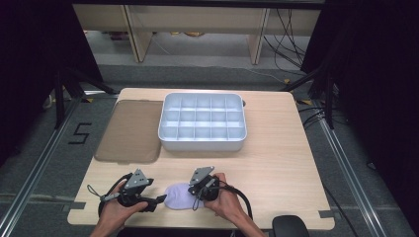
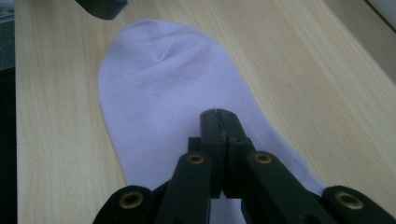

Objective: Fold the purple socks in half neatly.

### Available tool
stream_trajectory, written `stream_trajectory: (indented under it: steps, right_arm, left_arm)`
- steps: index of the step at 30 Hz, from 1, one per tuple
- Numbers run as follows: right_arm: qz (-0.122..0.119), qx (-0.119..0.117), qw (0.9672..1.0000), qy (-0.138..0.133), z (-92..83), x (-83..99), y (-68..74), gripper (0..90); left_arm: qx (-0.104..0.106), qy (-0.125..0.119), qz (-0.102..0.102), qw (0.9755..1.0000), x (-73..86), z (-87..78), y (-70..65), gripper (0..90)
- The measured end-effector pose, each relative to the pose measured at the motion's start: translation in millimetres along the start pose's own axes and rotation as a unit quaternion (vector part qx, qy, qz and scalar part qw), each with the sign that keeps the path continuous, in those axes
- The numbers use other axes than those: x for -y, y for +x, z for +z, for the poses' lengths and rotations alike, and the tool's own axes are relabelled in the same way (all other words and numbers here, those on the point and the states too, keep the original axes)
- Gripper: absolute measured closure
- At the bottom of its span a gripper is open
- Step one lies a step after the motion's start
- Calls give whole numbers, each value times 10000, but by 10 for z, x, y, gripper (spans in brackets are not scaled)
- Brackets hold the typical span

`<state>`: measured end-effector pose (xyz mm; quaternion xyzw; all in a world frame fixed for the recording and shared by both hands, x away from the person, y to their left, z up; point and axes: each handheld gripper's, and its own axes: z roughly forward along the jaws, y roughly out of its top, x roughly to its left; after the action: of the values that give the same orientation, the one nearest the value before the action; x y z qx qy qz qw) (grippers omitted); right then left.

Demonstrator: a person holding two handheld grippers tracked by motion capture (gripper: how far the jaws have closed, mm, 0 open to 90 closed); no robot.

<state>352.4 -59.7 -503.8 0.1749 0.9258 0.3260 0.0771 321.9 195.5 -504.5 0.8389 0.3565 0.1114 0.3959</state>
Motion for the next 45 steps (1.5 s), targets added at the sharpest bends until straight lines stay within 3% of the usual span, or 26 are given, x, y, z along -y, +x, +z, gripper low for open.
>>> stream_trajectory:
  steps: [5,8,11,12,15,16,17,18,21,24,28,30,31,32,36,45]
  right_arm:
    - [-10,-32,10000,-21,25,-30,13,900]
    - [-98,-55,9999,-37,44,-46,7,900]
    - [-1,-34,10000,-32,50,-54,23,895]
    - [-47,-54,10000,-37,51,-58,26,886]
    - [-30,-48,10000,-68,52,-55,28,886]
    - [-50,-58,9999,-78,54,-55,29,885]
    - [-73,-15,10000,-65,56,-55,28,886]
    - [-53,-63,9999,-77,54,-54,27,884]
    - [-66,-30,10000,-62,54,-54,26,883]
    - [-65,-30,9999,-71,55,-54,28,881]
    - [-122,-43,9999,-100,55,-58,27,862]
    - [13,-42,10000,-39,33,-58,36,861]
    - [-81,-32,9999,-130,39,-61,30,861]
    - [-6,-91,9998,-152,11,-63,36,861]
    - [4,-147,9994,-305,-115,-46,67,862]
    - [145,-71,9998,-133,-197,91,12,862]
  left_arm:
    - [-47,68,48,10000,-11,44,23,277]
    - [45,179,96,9998,-25,95,20,307]
    - [50,231,143,9996,-49,157,5,355]
    - [73,355,237,9991,-63,185,-9,383]
    - [116,383,358,9986,-77,206,-27,423]
    - [156,345,236,9990,-76,230,-53,439]
    - [124,424,423,9981,-87,227,-34,451]
    - [231,389,322,9985,-91,233,-59,506]
    - [239,392,311,9985,-86,237,-68,586]
    - [398,323,363,9980,-79,232,-73,673]
    - [386,256,362,9983,-74,233,-107,779]
    - [385,232,475,9979,-79,226,-104,789]
    - [405,209,447,9980,-78,220,-111,795]
    - [422,246,547,9973,-83,208,-96,799]
    - [411,219,575,9973,-92,172,-99,809]
    - [414,197,584,9972,-117,84,-83,813]
